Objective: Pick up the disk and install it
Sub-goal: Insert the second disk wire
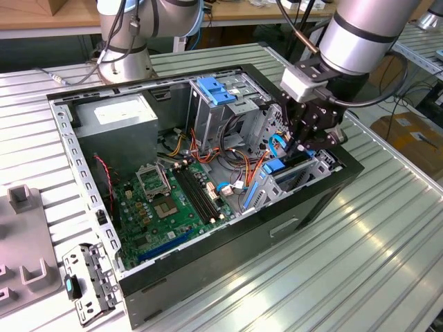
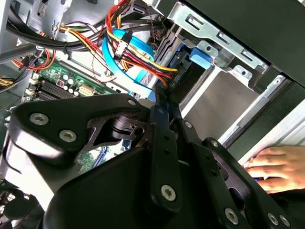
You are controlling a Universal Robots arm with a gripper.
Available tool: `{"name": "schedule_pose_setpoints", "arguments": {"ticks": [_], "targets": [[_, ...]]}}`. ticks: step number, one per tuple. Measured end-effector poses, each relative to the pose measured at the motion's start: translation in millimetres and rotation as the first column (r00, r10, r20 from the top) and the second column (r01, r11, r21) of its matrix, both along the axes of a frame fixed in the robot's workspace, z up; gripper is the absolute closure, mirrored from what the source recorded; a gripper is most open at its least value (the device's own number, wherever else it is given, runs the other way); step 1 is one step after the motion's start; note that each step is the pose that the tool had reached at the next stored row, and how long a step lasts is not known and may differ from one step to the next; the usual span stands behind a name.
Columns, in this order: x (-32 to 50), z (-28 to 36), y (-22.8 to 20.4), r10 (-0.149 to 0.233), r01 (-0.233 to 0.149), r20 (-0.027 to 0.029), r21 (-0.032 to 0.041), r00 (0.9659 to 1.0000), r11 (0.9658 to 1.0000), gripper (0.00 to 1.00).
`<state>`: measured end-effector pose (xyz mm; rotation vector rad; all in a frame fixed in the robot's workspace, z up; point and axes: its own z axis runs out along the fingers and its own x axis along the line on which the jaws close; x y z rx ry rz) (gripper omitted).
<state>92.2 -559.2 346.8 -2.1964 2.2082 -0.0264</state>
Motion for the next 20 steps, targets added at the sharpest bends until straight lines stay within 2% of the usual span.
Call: {"name": "schedule_pose_setpoints", "arguments": {"ticks": [3,11,14,20], "targets": [[0.0,0.0,-0.3,0.0,0.0,0.0,0.0007,1.0,1.0,0.84],[0.0,-3.6,-1.4,0.0,0.0,-0.0001,0.0091,1.0,1.0,0.84],[0.0,-5.6,-2.8,0.0,0.0,-0.0001,0.0096,1.0,1.0,0.84],[0.0,-6.1,-3.1,0.0,0.0,0.0,0.0096,1.0,1.0,0.84]]}}
